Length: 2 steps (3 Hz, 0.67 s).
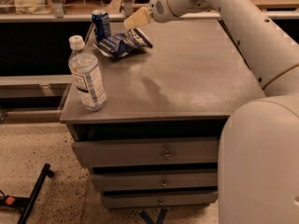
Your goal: Move blue chip bag near pepsi can
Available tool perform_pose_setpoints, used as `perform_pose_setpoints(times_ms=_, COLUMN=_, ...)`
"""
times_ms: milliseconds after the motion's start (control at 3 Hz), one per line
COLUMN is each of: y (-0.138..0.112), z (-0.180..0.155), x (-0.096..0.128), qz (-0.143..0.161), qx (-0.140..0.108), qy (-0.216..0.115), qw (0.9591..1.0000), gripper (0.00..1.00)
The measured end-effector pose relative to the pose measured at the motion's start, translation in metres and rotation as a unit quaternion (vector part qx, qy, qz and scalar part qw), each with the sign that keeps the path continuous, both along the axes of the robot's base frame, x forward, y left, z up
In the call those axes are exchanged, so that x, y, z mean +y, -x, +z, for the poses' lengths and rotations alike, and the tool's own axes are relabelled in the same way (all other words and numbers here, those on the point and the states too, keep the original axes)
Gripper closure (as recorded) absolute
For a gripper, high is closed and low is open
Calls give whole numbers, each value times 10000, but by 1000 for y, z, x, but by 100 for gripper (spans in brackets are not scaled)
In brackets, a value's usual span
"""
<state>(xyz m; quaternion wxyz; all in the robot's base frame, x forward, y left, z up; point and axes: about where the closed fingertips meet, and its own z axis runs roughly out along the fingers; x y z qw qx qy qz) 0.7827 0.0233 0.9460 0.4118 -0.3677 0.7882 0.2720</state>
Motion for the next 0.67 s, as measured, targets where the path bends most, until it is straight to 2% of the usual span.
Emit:
perform_pose_setpoints(times_ms=333, y=0, z=-2, x=3, qz=20, qx=17, qy=1, qw=10000, gripper=0)
perform_pose_setpoints(times_ms=667, y=0, z=-2, x=3, qz=21, qx=18, qy=1, qw=10000, gripper=0)
